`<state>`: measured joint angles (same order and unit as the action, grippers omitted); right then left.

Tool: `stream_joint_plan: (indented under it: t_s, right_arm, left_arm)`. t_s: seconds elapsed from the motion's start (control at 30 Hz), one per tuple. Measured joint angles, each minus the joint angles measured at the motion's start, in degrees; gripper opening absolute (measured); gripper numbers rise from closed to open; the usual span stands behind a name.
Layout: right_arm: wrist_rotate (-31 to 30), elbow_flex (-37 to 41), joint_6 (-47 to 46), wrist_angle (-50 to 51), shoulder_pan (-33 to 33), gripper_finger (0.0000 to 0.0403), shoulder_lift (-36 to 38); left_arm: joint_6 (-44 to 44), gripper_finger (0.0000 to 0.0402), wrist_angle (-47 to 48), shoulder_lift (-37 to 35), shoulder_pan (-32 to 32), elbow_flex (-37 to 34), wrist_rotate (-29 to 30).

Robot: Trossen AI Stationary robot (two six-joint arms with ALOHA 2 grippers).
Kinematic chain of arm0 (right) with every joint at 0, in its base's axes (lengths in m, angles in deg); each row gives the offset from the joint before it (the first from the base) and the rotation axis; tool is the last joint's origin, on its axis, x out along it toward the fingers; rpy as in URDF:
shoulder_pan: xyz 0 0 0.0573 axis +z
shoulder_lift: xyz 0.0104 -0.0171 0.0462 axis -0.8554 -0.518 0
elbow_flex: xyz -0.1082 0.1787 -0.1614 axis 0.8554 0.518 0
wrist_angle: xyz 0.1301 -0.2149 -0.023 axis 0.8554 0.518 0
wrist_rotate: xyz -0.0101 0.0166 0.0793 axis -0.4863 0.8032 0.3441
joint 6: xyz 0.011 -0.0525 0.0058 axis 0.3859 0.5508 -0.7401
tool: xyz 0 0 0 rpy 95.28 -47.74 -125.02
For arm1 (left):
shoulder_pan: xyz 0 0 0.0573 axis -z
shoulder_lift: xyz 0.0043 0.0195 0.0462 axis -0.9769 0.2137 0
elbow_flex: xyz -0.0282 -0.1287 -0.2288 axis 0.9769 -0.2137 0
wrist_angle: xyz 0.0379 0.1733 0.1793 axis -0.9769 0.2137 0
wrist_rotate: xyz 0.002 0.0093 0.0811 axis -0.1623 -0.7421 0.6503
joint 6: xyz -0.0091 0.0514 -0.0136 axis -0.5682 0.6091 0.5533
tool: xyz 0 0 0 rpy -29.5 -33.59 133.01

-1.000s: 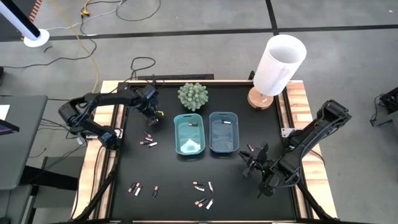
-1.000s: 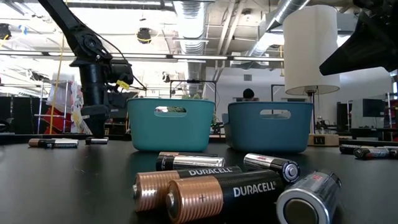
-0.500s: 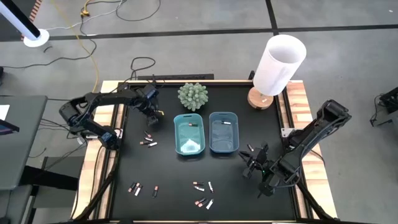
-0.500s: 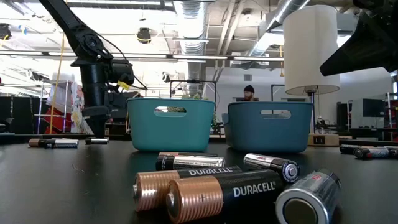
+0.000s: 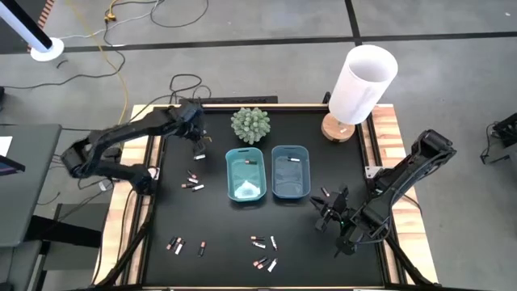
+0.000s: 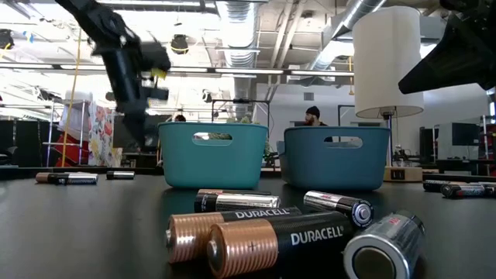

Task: Sort batteries
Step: Put the white battery into the blue bin

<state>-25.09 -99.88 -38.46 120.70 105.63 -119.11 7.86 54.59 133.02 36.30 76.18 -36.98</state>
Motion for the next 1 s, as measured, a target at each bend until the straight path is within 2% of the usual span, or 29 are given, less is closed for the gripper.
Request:
stream_joint_plan:
  t_s: [0.2,0.37,0.6,1.0]
  right_arm:
    - [0.0,0.0,0.19,0.02,-0.44,0.0059,0.0]
    - [0.0,0.0,0.2,0.02,-1.44,0.0059,0.0]
    - [0.0,0.0,0.2,-0.05,-1.95,0.0059,0.0]
    - [0.04,0.0,1.53,-0.87,-1.81,0.0059,0.0]
  left_arm:
    - [-5.13,0.0042,-0.96,-7.14,8.96,4.67,-0.81]
    - [-6.6,0.0042,-3.71,-5.27,17.88,10.92,-1.08]
    - [-5.44,0.0042,-5.64,6.93,26.32,22.99,-0.23]
    - [-1.53,0.0043,-5.72,33.37,33.55,45.86,-0.21]
